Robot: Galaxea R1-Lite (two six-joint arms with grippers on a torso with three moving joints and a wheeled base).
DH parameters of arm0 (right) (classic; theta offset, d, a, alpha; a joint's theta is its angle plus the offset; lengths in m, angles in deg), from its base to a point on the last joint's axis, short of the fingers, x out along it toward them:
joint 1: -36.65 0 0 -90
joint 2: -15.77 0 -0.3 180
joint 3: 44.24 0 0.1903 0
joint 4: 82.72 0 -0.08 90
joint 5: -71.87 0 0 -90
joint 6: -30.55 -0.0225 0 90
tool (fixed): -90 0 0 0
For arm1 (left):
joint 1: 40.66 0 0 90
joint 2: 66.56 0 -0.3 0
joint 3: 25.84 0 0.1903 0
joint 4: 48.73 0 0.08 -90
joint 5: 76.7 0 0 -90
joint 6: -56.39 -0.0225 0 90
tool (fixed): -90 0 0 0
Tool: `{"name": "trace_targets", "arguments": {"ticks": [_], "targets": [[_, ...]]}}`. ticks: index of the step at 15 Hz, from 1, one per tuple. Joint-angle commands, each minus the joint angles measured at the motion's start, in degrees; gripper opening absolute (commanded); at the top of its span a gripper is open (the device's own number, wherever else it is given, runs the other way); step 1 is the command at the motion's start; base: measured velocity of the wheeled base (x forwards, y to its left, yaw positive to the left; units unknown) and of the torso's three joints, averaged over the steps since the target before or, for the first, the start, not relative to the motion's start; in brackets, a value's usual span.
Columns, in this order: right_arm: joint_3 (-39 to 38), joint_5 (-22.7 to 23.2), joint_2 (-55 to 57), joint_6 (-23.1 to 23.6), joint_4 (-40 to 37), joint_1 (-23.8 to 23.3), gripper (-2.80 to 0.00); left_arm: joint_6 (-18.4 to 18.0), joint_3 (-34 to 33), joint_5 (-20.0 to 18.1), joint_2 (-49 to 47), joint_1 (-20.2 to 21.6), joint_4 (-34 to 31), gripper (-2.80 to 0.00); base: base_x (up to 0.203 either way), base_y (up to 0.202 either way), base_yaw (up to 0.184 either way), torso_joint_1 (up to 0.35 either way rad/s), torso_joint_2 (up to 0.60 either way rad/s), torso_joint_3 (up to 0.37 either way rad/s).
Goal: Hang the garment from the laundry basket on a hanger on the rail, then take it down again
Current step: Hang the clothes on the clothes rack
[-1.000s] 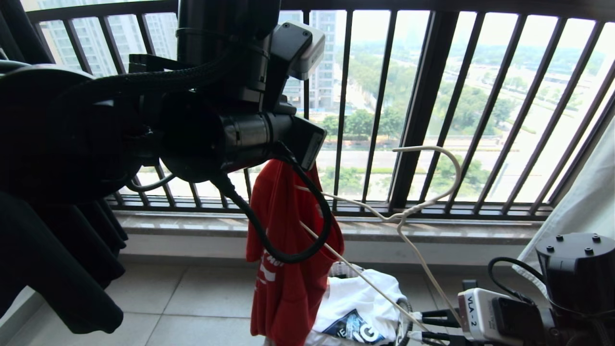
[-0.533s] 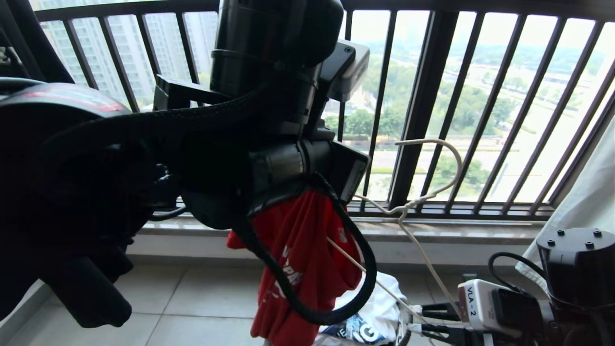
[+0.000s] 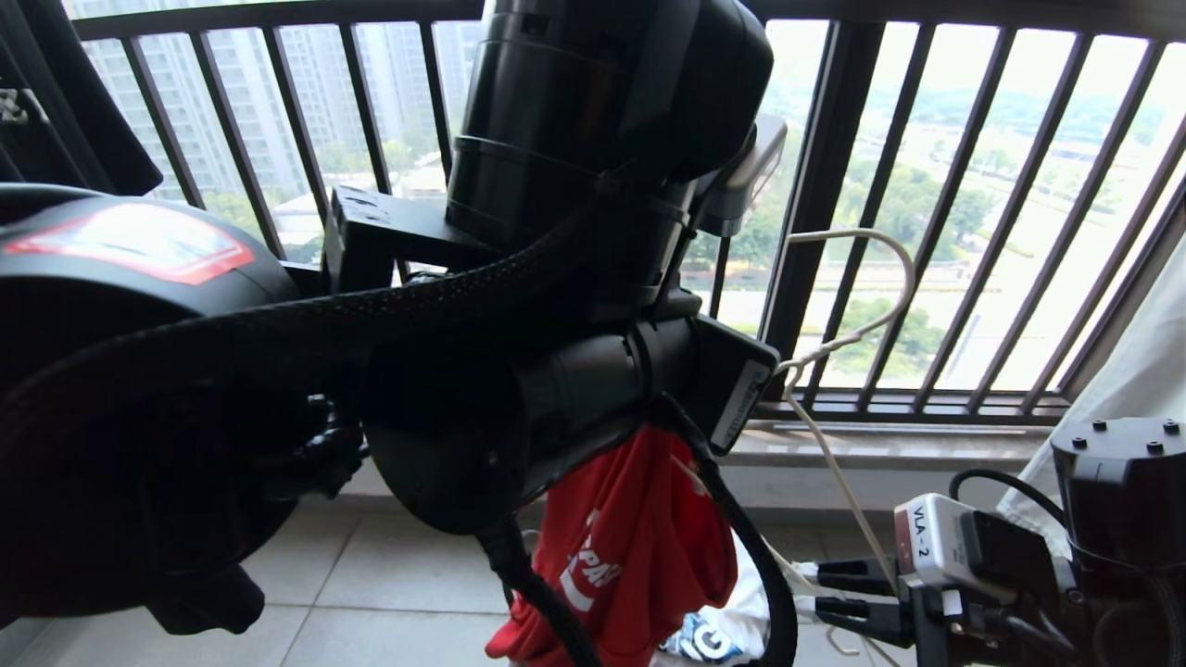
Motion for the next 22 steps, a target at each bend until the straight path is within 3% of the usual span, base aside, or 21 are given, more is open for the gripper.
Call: {"name": "trace_targets", "arguments": {"ticks": [1,3,6,9,22], "targets": [[0.2,1.9,-0.1,-1.0,0.2,0.0,-2.8,0.0,-0.2,-0.3,0.4,-0.5,0.0,-2.8,0.0,0.0,0.0,0.0,0.0,0.0],[0.7,3.4,-0.3,-2.5,0.2,-0.1,-2.8,0.0,-0.1,-3.4,1.1,-0.9,-0.1,-2.8,0.0,0.0,0.0,0.0,0.0,0.0],[0.9,9.4,-2.1,-6.7,0.2,-0.1,-2.8,0.1,0.0,-9.5,1.8,-1.1,-0.4,-2.8,0.0,0.0,0.0,0.0,0.0,0.0],[1.2,12.2,-1.6,-7.7,0.1,0.3,-2.8,0.1,1.6,-14.0,2.3,-1.2,-3.3,-2.8,0.0,0.0,0.0,0.0,0.0,0.0],[1.0,12.3,-0.9,-8.3,0.1,2.9,-2.8,0.4,0.8,-13.9,3.2,-4.3,-3.4,-2.8,0.0,0.0,0.0,0.0,0.0,0.0]]}}
